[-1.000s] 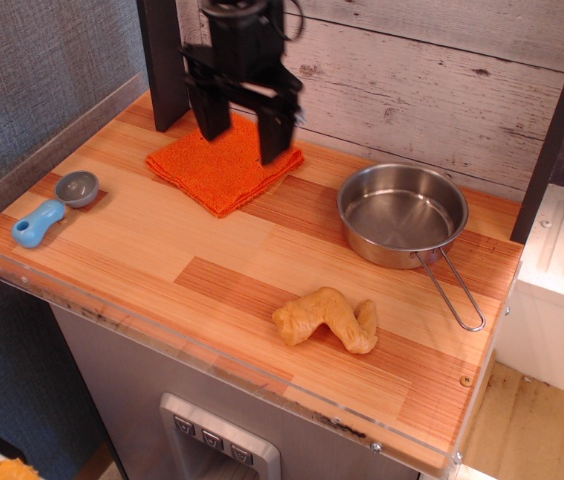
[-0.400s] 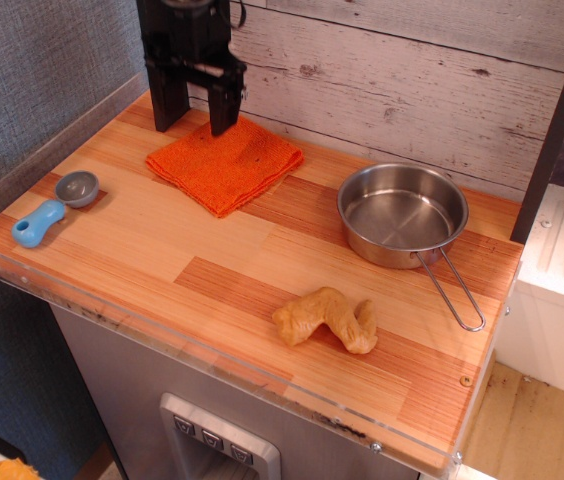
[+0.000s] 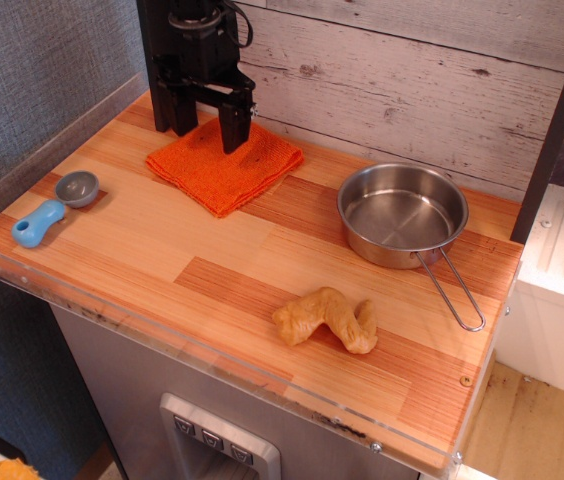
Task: Move the orange cloth and place it at the bottom the table.
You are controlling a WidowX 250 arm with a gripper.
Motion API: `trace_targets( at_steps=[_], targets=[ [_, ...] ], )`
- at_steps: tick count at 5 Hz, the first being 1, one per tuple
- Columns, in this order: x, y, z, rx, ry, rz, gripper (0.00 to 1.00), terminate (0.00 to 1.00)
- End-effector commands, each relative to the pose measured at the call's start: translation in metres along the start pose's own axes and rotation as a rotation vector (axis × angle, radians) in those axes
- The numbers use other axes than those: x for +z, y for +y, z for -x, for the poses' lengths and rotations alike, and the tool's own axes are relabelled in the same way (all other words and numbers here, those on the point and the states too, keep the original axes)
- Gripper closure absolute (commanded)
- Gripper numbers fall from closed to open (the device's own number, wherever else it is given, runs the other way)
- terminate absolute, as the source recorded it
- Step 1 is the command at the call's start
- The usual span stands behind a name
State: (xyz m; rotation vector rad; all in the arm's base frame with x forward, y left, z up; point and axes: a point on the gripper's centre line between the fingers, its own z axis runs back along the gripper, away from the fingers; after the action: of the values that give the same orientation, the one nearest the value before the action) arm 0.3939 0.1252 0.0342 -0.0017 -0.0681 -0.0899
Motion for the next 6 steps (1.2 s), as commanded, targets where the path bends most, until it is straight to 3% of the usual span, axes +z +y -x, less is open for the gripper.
trace_targets(
  at_steps=[1, 2, 3, 4, 6],
  targets=[
    [-0.009, -0.005, 0.001, -0.035, -0.004, -0.018, 0.0, 0.0],
    [-0.043, -0.023, 0.009, -0.076, 0.105, -0.018, 0.0, 0.0],
    [-0.064, -0.046, 0.02, -0.103, 0.133, 0.011, 0.0, 0.0],
    [-0.059, -0.067, 0.037, -0.11, 0.122, 0.061, 0.0, 0.0],
    [-0.024, -0.091, 0.09, -0.076, 0.083, 0.083, 0.0, 0.0]
  ],
)
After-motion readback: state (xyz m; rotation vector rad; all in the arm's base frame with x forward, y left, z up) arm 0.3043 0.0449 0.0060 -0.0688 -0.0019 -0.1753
